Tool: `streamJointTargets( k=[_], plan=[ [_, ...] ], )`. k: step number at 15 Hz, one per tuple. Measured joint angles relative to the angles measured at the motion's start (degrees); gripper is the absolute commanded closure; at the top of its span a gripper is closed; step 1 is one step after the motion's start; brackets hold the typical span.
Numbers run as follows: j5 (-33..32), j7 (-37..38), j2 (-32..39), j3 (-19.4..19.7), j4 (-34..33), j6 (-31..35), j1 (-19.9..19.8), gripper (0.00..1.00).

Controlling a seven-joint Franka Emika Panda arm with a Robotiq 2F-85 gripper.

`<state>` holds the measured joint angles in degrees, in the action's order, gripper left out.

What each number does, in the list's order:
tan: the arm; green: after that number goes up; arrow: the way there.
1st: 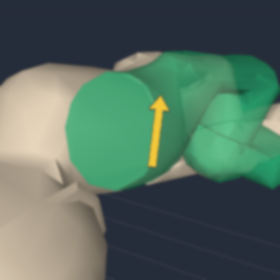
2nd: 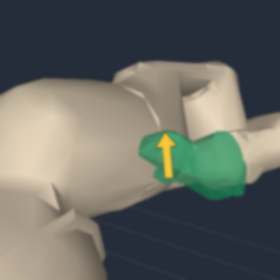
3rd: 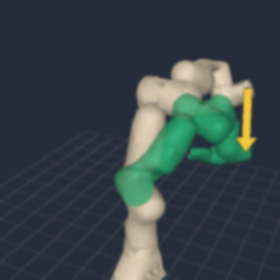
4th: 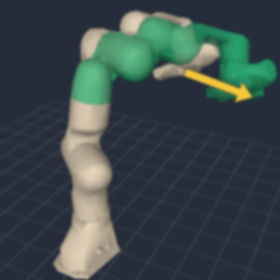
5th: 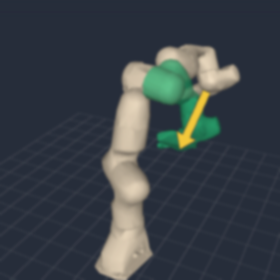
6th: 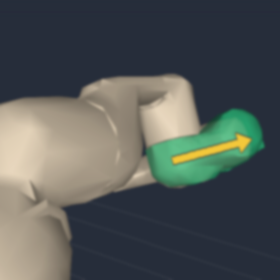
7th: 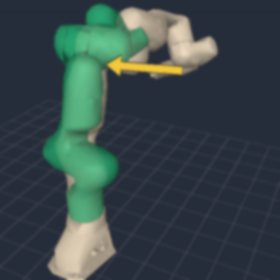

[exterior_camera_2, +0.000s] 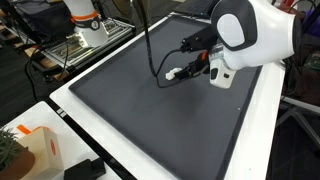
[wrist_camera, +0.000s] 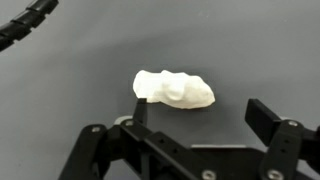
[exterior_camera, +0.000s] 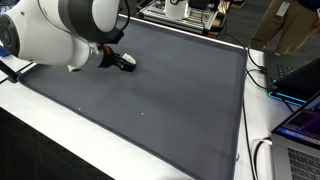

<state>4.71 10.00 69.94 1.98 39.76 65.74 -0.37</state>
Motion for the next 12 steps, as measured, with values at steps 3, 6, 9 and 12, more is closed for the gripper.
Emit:
streamJointTargets(
  k=[3,6,9,12],
  plan=[
    [0.1,0.0,0.8,0.0,-1.1,0.0,-0.1,0.0],
    [1.6,0.0,-0.4,0.0,-1.6,1.2,-0.6,0.0],
    [4.4,-0.2,-4.3,-0.1,0.4,3.6,-2.1,0.0],
    [5.8,-1.3,-10.1,-0.1,5.8,8.4,-3.5,0.0]
  ],
)
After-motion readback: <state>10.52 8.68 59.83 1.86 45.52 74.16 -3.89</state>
